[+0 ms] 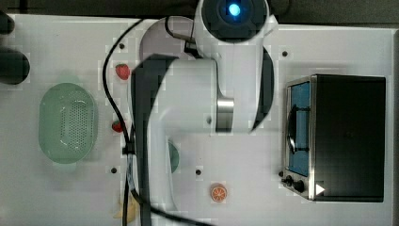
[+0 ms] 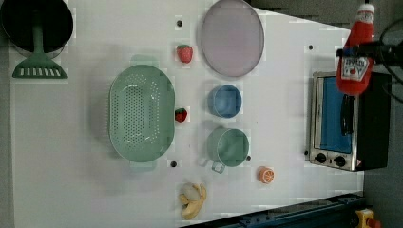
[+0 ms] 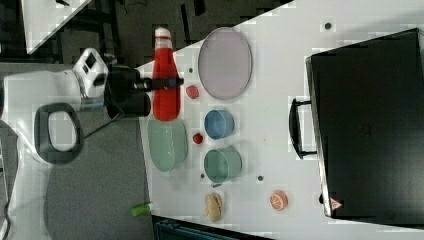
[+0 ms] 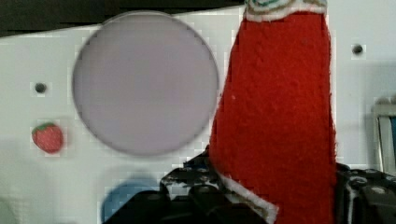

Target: Pick ketchup from plate and place it on table.

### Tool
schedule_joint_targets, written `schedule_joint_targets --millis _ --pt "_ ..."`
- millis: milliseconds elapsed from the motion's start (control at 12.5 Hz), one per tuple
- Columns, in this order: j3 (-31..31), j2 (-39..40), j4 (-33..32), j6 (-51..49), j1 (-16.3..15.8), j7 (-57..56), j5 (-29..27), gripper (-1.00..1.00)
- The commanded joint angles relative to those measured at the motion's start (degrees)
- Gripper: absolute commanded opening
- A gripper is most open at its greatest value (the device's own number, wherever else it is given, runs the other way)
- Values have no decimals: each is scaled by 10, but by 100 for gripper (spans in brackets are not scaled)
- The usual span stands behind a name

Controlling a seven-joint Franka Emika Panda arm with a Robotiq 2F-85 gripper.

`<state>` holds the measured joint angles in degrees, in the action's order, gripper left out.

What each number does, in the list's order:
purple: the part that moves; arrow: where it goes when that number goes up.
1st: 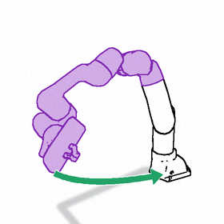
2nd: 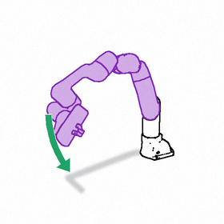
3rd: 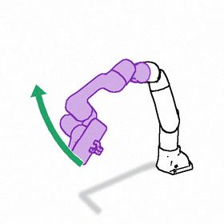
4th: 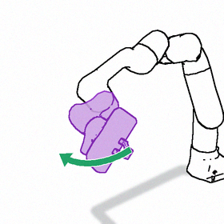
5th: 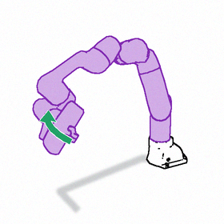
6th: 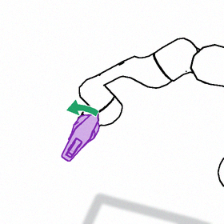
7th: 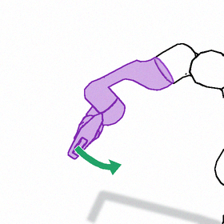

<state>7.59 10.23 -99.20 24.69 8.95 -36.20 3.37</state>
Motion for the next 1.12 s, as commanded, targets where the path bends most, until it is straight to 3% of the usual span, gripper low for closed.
schedule_joint_targets --millis 80,240,640,960,1120 --pt "-5 4 -109 -8 18 -3 3 15" --pt "-13 -11 -171 29 19 7 3 15" --pt "-15 0 -316 234 19 32 2 15" --pt "-15 49 -353 320 20 70 0 15" --pt "-15 65 -353 331 20 73 -6 43"
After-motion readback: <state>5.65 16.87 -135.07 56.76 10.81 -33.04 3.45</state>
